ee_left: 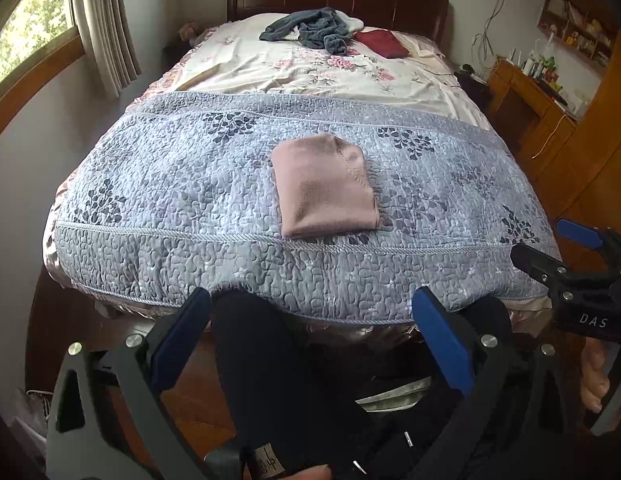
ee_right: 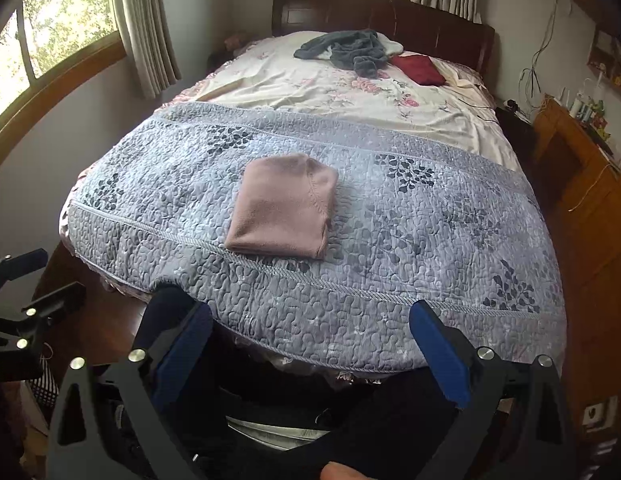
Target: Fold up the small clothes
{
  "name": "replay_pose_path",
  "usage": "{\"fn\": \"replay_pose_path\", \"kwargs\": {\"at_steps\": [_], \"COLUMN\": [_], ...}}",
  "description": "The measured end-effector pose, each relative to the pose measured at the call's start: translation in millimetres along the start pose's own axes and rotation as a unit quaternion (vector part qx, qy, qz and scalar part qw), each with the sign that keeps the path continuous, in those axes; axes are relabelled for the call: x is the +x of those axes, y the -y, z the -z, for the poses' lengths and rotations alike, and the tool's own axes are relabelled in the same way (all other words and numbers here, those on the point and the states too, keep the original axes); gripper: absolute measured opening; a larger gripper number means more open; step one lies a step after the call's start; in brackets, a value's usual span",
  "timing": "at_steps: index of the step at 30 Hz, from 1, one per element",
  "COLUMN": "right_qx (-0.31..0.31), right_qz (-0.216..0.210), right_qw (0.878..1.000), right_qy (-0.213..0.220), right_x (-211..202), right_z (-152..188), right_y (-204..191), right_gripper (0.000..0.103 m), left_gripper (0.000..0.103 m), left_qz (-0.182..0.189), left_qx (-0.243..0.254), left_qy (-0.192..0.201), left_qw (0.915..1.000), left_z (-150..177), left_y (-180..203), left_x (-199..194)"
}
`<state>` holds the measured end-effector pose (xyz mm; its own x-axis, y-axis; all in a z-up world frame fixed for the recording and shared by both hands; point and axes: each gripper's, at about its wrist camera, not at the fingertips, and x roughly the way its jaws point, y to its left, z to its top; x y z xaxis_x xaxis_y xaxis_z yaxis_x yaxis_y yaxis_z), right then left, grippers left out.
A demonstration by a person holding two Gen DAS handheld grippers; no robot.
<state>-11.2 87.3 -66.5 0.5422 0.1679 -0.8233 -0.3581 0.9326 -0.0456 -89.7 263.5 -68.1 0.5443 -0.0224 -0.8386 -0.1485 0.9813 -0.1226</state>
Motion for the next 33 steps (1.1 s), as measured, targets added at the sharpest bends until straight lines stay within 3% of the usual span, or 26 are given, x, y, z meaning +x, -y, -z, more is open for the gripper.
{"fn": "replay_pose_path", "kwargs": {"at_steps": [33], "right_qx": [0.010], "right_qz": [-0.006], "right_qw": [0.999], "right_qy": [0.033], "right_x": [-9.8], "right_z": [1.6], "right_y": [2.9], "right_gripper": [0.099], "left_gripper": [0.100], "left_qz": [0.000], "left_qx": [0.007], "left_qy": [0.004], "left_qw": [1.0000], "left_z": [-4.5], "left_y": [4.0], "left_x": [3.6]}}
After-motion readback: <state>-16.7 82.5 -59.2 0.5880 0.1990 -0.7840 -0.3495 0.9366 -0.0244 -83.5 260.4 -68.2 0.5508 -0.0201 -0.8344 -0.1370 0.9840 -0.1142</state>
